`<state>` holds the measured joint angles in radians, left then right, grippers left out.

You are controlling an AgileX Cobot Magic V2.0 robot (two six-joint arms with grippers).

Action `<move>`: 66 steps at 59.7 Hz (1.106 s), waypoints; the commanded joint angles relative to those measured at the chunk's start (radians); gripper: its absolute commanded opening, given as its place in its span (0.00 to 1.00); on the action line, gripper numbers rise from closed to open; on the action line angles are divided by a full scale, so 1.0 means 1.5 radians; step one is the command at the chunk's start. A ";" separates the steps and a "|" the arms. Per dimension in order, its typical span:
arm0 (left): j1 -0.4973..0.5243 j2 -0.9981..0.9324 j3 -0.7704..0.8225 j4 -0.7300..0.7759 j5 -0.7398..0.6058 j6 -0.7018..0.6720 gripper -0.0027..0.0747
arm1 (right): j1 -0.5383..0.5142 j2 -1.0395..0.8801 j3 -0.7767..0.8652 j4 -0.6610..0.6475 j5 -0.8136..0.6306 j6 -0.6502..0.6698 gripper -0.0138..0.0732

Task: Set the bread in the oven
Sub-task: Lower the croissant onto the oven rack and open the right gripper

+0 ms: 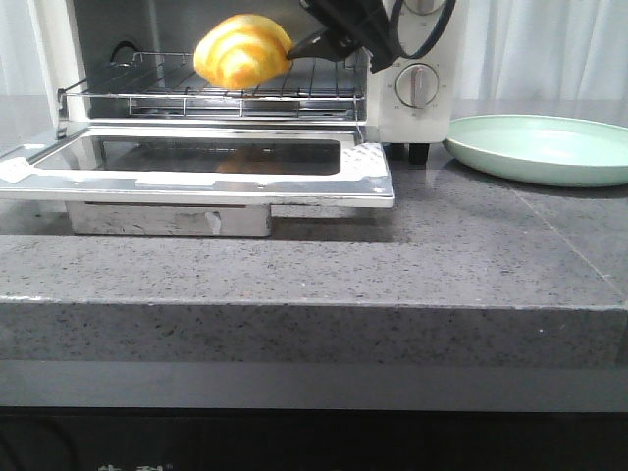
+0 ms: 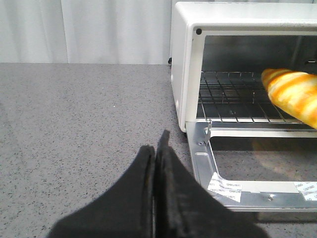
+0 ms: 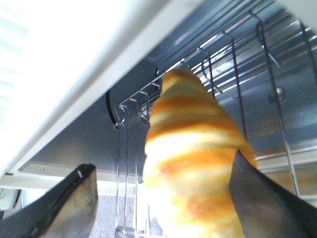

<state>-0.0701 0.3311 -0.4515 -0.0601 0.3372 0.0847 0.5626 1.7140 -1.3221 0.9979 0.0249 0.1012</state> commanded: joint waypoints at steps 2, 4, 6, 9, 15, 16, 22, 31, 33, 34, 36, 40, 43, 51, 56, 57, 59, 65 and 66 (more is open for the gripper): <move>0.002 0.004 -0.018 -0.003 -0.050 -0.005 0.01 | -0.004 -0.052 0.006 -0.007 -0.017 -0.014 0.81; 0.002 0.004 -0.018 -0.003 -0.050 -0.005 0.01 | -0.004 -0.060 0.015 -0.008 -0.017 -0.018 0.81; 0.002 0.004 -0.018 -0.003 -0.050 -0.005 0.01 | -0.004 -0.067 0.025 -0.009 -0.020 -0.022 0.81; 0.002 0.004 -0.018 -0.003 -0.050 -0.005 0.01 | -0.004 -0.081 0.043 -0.010 -0.017 -0.031 0.81; 0.002 0.004 -0.018 -0.003 -0.050 -0.005 0.01 | -0.003 -0.123 0.079 -0.017 0.006 -0.060 0.80; 0.002 0.004 -0.018 -0.003 -0.050 -0.005 0.01 | -0.003 -0.130 0.084 -0.019 0.010 -0.067 0.80; 0.002 0.004 -0.018 -0.003 -0.050 -0.005 0.01 | -0.003 -0.184 0.120 -0.025 0.022 -0.112 0.77; 0.002 0.004 -0.018 -0.003 -0.050 -0.005 0.01 | -0.013 -0.278 0.149 -0.053 0.058 -0.219 0.48; 0.002 0.004 -0.018 -0.003 -0.050 -0.005 0.01 | -0.022 -0.299 0.152 -0.054 0.076 -0.237 0.40; 0.002 0.004 -0.018 -0.003 -0.050 -0.005 0.01 | -0.028 -0.307 0.152 -0.054 0.083 -0.244 0.37; 0.002 0.004 -0.018 -0.003 -0.050 -0.005 0.01 | -0.041 -0.326 0.153 -0.055 0.100 -0.260 0.30; 0.002 0.004 -0.018 -0.003 -0.050 -0.005 0.01 | -0.086 -0.365 0.153 -0.056 0.146 -0.288 0.19; 0.002 0.004 -0.018 -0.003 -0.050 -0.005 0.01 | -0.122 -0.385 0.153 -0.068 0.181 -0.294 0.15; 0.002 0.004 -0.018 -0.003 -0.050 -0.005 0.01 | -0.256 -0.438 0.153 -0.167 0.319 -0.294 0.09; 0.002 0.004 -0.018 -0.003 -0.050 -0.005 0.01 | -0.336 -0.465 0.153 -0.254 0.388 -0.294 0.09; 0.002 0.004 -0.018 -0.003 -0.050 -0.005 0.01 | -0.354 -0.472 0.153 -0.277 0.402 -0.294 0.09; 0.002 0.004 -0.018 -0.003 -0.050 -0.005 0.01 | -0.382 -0.485 0.155 -0.311 0.420 -0.294 0.09; 0.002 0.004 -0.018 -0.003 -0.050 -0.005 0.01 | -0.424 -0.537 0.175 -0.339 0.415 -0.287 0.09; 0.002 0.004 -0.018 -0.003 -0.050 -0.005 0.01 | -0.425 -0.549 0.183 -0.339 0.407 -0.287 0.09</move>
<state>-0.0701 0.3311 -0.4515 -0.0601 0.3372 0.0847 -0.0396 0.9726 -1.0463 0.5142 0.6805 -0.3221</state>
